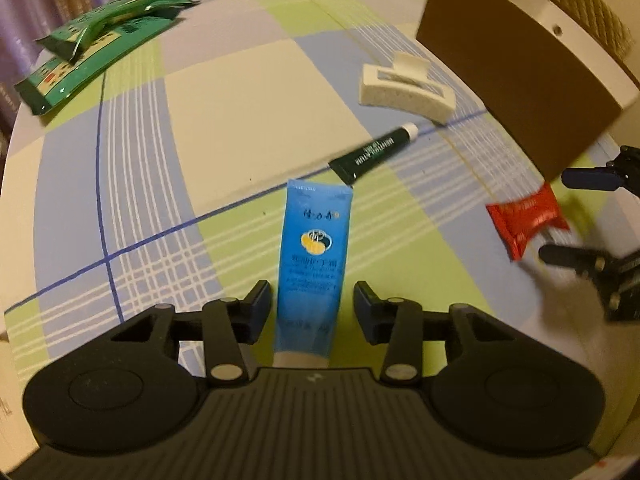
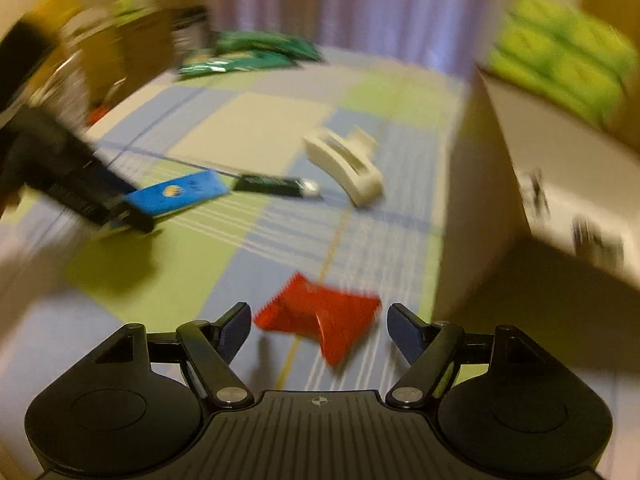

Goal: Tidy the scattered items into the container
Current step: 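Lift the blue tube and red packet with both tools toward the box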

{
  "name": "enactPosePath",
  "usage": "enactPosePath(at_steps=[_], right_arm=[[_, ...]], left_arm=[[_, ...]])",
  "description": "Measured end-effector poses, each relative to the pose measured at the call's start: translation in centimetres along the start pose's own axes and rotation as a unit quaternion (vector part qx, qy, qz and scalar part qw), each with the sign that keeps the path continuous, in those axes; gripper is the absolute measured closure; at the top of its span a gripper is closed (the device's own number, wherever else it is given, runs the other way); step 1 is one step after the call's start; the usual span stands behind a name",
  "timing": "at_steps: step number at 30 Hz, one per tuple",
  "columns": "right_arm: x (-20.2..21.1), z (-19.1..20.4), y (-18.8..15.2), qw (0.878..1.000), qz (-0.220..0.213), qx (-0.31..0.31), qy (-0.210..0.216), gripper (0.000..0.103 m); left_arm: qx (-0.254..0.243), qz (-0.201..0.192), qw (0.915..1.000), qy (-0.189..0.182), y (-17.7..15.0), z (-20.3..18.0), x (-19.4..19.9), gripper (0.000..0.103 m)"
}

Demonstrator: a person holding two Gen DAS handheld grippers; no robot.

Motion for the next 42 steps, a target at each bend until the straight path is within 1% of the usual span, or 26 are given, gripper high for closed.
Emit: enactPosePath(at_steps=[2, 4, 5, 6, 8, 9, 13, 16, 17, 18, 19, 20, 23, 24, 25, 26, 27, 28, 29, 34, 39, 42], right_arm=[[-0.7, 0.5, 0.2, 0.999, -0.001, 0.049, 0.0, 0.031], [-1.6, 0.5, 0.2, 0.997, 0.008, 0.08, 0.005, 0.034], [-1.9, 0.5, 0.2, 0.996, 0.015, 0.09, 0.009, 0.044], [-2.2, 0.5, 0.1, 0.995, 0.023, 0.094, 0.014, 0.058], [-2.4, 0.2, -0.1, 0.995, 0.041, 0.082, 0.025, 0.07], [-2.4, 0.1, -0.3, 0.996, 0.049, 0.069, 0.032, 0.071], [-1.9, 0.1, -1.2, 0.997, 0.066, 0.0, 0.047, 0.072], [-1.5, 0.4, -1.2, 0.997, 0.062, -0.034, 0.043, 0.069], [-1.5, 0.5, -1.1, 0.997, 0.061, -0.038, 0.042, 0.056], [-1.6, 0.5, -1.0, 0.997, 0.06, -0.043, 0.038, 0.036], [-1.7, 0.5, -0.9, 0.997, 0.057, -0.047, 0.034, 0.031], [-1.7, 0.6, -0.8, 0.997, 0.052, -0.047, 0.031, 0.031], [-2.1, 0.7, -0.6, 0.997, 0.054, -0.045, 0.02, 0.031], [-2.3, 0.7, -0.6, 0.997, 0.056, -0.047, 0.018, 0.037], [-2.4, 0.7, -0.7, 0.997, 0.055, -0.048, 0.02, 0.04], [-2.4, 0.6, -0.7, 0.997, 0.052, -0.05, 0.025, 0.049], [-2.3, 0.7, -0.7, 0.997, 0.05, -0.052, 0.03, 0.054], [-2.3, 0.8, -0.7, 0.997, 0.05, -0.051, 0.033, 0.054], [-2.2, 1.0, -0.8, 0.997, 0.05, -0.047, 0.03, 0.054], [-1.7, 1.0, -1.4, 0.996, 0.053, -0.058, 0.031, 0.054], [-0.1, 0.5, -2.4, 0.995, 0.049, -0.077, 0.039, 0.054], [1.2, 0.1, -2.9, 0.994, 0.042, -0.087, 0.043, 0.054]], left_arm=[[0.009, 0.003, 1.0, -0.002, -0.1, -0.1, -0.1, 0.064], [0.007, 0.001, 0.9999, 0.008, -0.3, -0.3, -0.1, 0.068], [0.008, 0.002, 0.9999, 0.008, -0.5, -0.4, 0.0, 0.071], [0.013, 0.002, 0.9999, 0.006, -0.6, -0.4, 0.1, 0.074], [0.028, 0.004, 0.9996, -0.004, -1.0, -0.3, 0.4, 0.075], [0.031, 0.004, 0.9995, -0.005, -1.3, -0.5, 0.5, 0.075], [0.04, 0.008, 0.9991, -0.009, -2.5, -1.3, 1.1, 0.075], [0.045, 0.01, 0.9989, -0.013, -3.0, -1.9, 1.4, 0.075], [0.044, 0.009, 0.999, -0.01, -3.0, -2.1, 1.4, 0.074], [0.043, 0.009, 0.999, -0.006, -2.9, -2.2, 1.4, 0.074], [0.041, 0.009, 0.9991, -0.004, -2.7, -2.3, 1.3, 0.071], [0.041, 0.009, 0.9991, -0.002, -2.6, -2.3, 1.2, 0.069], [0.035, 0.01, 0.9993, 0.008, -2.1, -2.5, 0.9, 0.069], [0.031, 0.011, 0.9994, 0.012, -2.0, -2.6, 0.8, 0.069], [0.027, 0.012, 0.9994, 0.015, -1.9, -2.8, 0.7, 0.069], [0.023, 0.013, 0.9995, 0.019, -1.9, -3.0, 0.6, 0.069], [0.018, 0.014, 0.9994, 0.025, -1.9, -3.2, 0.6, 0.069], [0.013, 0.015, 0.9993, 0.032, -1.9, -3.4, 0.6, 0.07], [0.012, 0.015, 0.9992, 0.036, -2.0, -3.6, 0.6, 0.073], [0.034, 0.013, 0.9992, 0.018, -2.8, -4.3, 1.1, 0.073], [0.052, 0.014, 0.9986, 0.007, -4.0, -5.6, 1.9, 0.074], [0.053, 0.008, 0.9985, 0.005, -4.6, -6.7, 2.7, 0.074]])
Point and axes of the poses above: each gripper's, at about its wrist camera, not at the fingertips, and x roughly against the way its jaws point, z to its left, y to its top, the point moved 3 cm from there along -x, roughly the way its jaws point, and after that the axes turned 3 degrees about z, right-handed, at the moved point
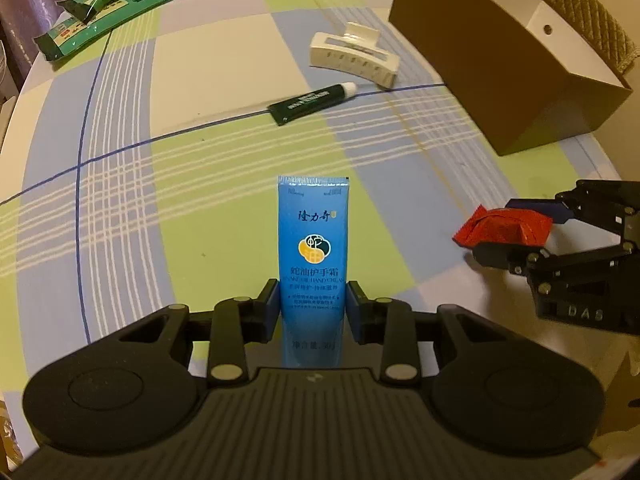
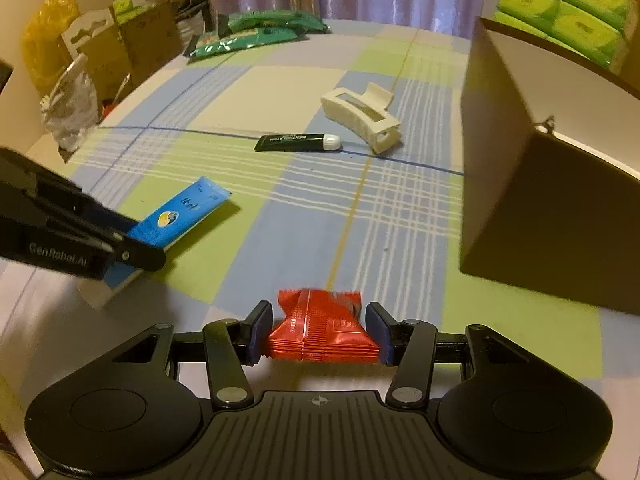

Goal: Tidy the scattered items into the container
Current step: 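Lift the blue tube and red packet with both tools toward the box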

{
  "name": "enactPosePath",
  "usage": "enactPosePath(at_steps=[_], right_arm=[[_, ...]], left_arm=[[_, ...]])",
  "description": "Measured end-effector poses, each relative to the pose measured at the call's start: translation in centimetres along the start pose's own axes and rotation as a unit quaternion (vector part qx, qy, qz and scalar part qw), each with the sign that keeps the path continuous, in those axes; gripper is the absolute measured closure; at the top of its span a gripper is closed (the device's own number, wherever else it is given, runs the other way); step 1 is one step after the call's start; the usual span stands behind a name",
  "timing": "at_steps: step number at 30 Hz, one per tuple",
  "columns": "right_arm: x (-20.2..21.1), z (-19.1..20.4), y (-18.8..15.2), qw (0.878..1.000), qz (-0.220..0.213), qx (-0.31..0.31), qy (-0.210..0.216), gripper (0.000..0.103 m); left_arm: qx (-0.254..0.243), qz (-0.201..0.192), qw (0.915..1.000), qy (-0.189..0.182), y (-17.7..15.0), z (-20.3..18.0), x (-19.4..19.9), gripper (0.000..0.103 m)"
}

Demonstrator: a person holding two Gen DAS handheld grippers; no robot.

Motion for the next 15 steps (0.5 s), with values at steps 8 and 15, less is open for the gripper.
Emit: enactPosePath(at_steps=[8, 15], right_arm=[[3.2, -1.5, -1.4, 1.0, -0.019, -0.008, 0.004, 0.054], [5.4, -3.1, -2.5, 0.999, -0.033, -0.016, 0.002, 0.054]], left_arm=[[0.005, -0.018, 0.9998, -0.002, -1.4, -2.6, 2.3, 0.074], [0.005, -0.029, 0.9995, -0.004, -2.1, -4.7, 3.4, 0.074]])
Point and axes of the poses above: each gripper's, at about its wrist camera, not at the fingertips, and x roughly against the way its jaws point, z to its left, y to its top, the point moved 3 cm from there along -x, roughly the way its jaws point, and after that the axes turned 3 degrees about z, right-handed, at the moved point
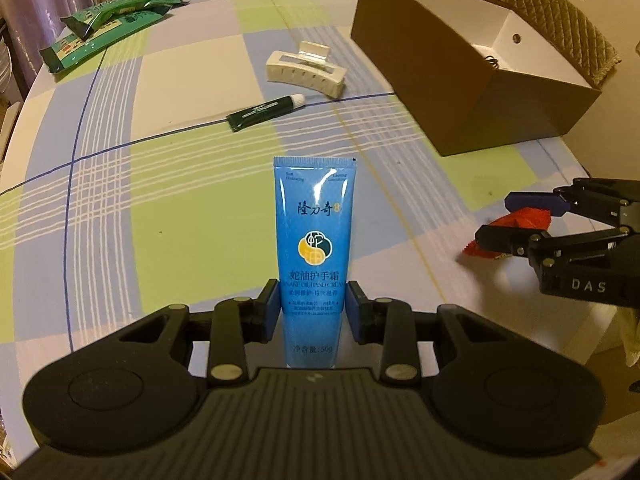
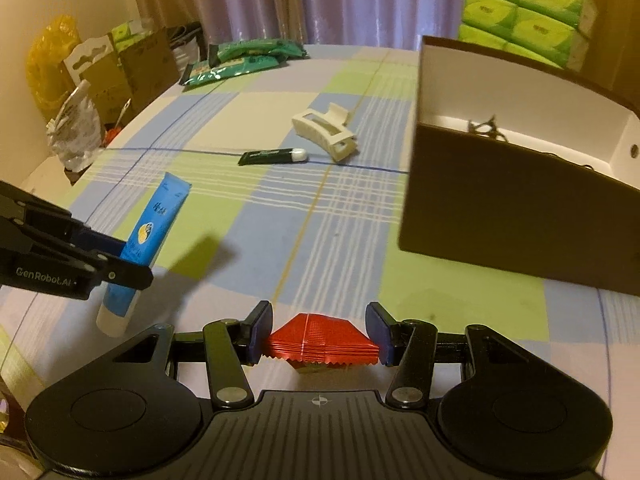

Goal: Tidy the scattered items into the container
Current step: 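Lift the blue tube and red packet with both tools toward the box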

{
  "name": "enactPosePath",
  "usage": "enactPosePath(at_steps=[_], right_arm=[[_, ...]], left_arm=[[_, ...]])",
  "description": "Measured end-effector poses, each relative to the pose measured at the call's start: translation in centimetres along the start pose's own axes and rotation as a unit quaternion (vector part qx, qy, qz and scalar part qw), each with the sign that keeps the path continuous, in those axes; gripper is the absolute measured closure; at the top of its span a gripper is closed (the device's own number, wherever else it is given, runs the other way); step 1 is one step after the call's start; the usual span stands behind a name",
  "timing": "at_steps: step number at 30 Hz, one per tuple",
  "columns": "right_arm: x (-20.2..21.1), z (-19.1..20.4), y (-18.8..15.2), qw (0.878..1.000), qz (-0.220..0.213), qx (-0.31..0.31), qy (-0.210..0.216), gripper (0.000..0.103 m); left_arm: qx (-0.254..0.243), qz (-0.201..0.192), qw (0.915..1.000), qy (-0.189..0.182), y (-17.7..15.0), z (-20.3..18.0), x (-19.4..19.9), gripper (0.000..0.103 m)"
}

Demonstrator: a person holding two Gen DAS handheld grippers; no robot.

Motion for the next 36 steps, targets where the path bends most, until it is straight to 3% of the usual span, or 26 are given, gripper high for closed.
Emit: enactPosePath(at_steps=[18, 36], right_arm=[[5.9, -3.9, 0.5, 0.999, -0.047, -0.018, -0.012, 0.054], [12.8, -12.0, 5.0, 0.994, -0.106, -0.032, -0.021, 0.054]], left_arm=[[-0.061, -0.076, 0.9943, -0.043, 3.4, -7.3, 5.0, 0.074], [-0.121, -0.145, 0.978, -0.089, 11.5, -14.2, 8.0, 0.074]])
Point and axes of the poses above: each gripper's, at about its wrist camera, not at the fingertips, and x roughly against the way its jaws point, z to its left, y to its top, the point moved 3 cm from there along -x, roughly the way its jaws point, and after that the axes turned 3 degrees about z, right-handed, at the moved point
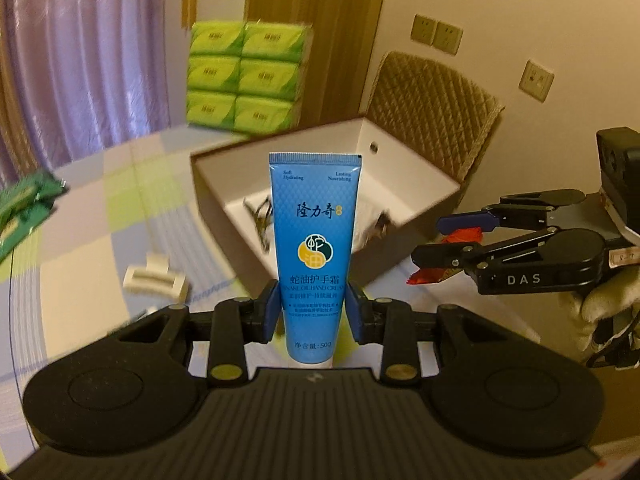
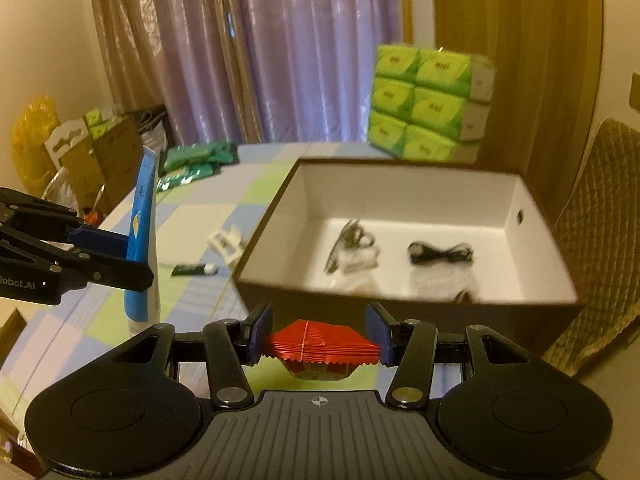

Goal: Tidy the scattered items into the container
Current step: 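Lift the blue tube and red packet with both tools toward the box, then open both tools to drop the blue tube and red packet into the box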

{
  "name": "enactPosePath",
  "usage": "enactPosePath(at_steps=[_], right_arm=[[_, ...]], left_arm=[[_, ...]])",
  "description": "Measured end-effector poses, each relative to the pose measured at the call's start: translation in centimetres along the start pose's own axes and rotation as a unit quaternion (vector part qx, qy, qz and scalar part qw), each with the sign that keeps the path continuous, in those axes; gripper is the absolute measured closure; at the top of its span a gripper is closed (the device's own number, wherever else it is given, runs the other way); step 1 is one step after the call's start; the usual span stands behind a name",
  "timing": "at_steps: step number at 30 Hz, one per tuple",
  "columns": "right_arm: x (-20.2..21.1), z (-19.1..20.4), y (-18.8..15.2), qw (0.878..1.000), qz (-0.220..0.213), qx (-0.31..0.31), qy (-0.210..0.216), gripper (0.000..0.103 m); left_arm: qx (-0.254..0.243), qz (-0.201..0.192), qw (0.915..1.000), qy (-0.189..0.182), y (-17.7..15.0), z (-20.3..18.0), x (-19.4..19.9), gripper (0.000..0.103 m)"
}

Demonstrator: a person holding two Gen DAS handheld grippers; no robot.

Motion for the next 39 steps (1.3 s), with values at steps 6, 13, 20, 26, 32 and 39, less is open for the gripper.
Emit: enactPosePath(at_steps=[6, 13, 20, 26, 32, 39], right_arm=[[0.8, -3.4, 3.4, 1.0, -0.027, 0.008, -0.011, 0.054], [-0.7, -7.8, 5.7, 0.999, -0.027, 0.02, -0.04, 0.054], [-4.1, -12.3, 6.0, 0.998, 0.006, 0.012, -0.055, 0.054], [-6.8, -14.8, 5.5, 0.998, 0.038, 0.022, -0.052, 0.054], [-8.9, -16.2, 5.2, 0.996, 0.066, 0.038, -0.042, 0.054], [-10.1, -17.3, 4.7, 0.994, 0.093, 0.055, -0.026, 0.054]], left_arm=[[-0.005, -0.023, 0.9997, -0.004, 4.0, -0.7, -1.6, 0.074], [-0.001, -0.015, 0.9999, 0.001, 7.0, -1.1, -5.4, 0.074], [0.032, 0.022, 0.9991, 0.016, 7.5, -0.1, -10.3, 0.074], [0.049, 0.062, 0.9962, 0.036, 6.9, 0.3, -14.2, 0.074], [0.07, 0.105, 0.9902, 0.061, 5.9, 0.8, -17.4, 0.074], [0.068, 0.15, 0.9835, 0.075, 4.8, 0.4, -20.2, 0.074]])
Point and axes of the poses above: each gripper's, at about its wrist camera, not at the fingertips, and x roughly against the way its jaws point, z to its left, y to its top, the point moved 3 cm from there along -x, roughly the way its jaws point, and after that the axes turned 3 degrees about z, right-handed, at the moved point
